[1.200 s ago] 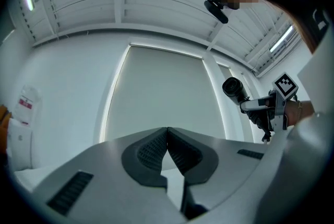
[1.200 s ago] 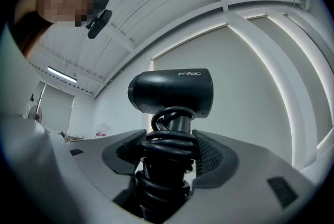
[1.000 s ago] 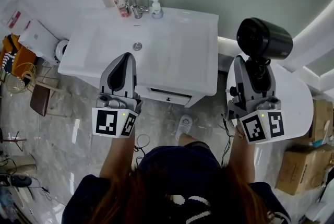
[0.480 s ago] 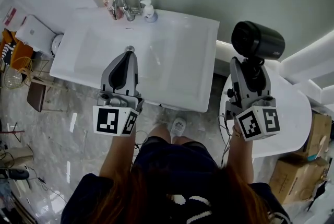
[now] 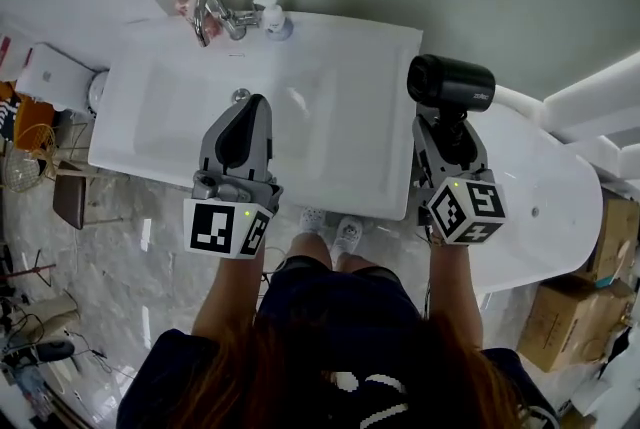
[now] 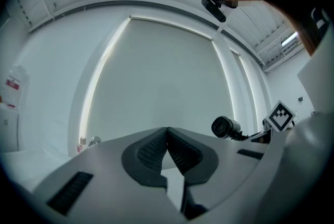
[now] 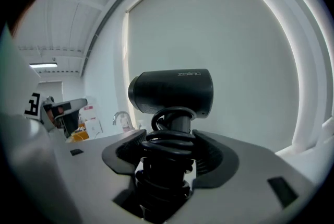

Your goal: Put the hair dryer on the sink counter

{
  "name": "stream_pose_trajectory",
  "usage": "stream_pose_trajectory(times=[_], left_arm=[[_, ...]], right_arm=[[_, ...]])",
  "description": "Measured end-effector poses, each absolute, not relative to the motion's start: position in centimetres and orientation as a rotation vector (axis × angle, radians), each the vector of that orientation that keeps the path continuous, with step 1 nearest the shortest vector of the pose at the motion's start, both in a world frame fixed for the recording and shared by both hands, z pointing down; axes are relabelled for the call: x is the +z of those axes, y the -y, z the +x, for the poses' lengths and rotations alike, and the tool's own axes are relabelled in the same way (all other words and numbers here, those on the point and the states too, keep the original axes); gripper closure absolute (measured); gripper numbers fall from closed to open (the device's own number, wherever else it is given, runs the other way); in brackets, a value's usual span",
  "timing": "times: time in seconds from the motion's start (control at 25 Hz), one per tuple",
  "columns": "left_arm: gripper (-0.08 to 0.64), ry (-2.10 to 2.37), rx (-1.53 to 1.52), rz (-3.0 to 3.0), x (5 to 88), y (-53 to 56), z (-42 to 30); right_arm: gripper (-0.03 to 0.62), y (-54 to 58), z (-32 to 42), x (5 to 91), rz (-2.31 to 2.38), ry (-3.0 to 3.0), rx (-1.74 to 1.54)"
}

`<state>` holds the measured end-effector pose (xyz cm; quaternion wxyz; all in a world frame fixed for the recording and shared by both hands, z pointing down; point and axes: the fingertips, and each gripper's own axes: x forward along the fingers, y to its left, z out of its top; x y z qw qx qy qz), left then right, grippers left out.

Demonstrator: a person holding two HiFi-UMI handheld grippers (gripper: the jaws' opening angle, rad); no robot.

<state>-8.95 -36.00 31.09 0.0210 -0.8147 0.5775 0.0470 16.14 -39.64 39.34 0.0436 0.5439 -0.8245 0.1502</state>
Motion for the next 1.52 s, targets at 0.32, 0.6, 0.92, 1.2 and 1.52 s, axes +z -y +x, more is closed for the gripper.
stream_pose_trajectory(times=[0.32, 0.6, 0.92, 1.2, 1.52], left_arm=[[0.541, -1.673, 0.102, -2.653, 32.2, 41.2, -9.6], [0.541, -1.613, 0.072, -2.729, 33.7, 44.4, -10.4], [0.541, -1.614, 0.051, -2.760, 35.3, 46.9, -11.6], [0.541, -1.611, 0.051, -2.779, 36.0, 47.8, -11.3], [0.541, -1.617, 0.050, -2.785, 36.2, 47.6, -10.8]], right_arm=[[0.302, 42.9, 13.7, 50.8, 1.599, 2.233, 0.712], [0.302, 44.2, 11.7, 58.2, 1.521, 2.045, 0.871], [0.301, 44.4, 12.6, 62.9, 1.515, 1.803, 0.866], [0.301, 45.4, 13.3, 63.8, 1.531, 1.737, 0.810], [0.299, 45.3, 13.0, 64.9, 1.503, 1.710, 0.725]])
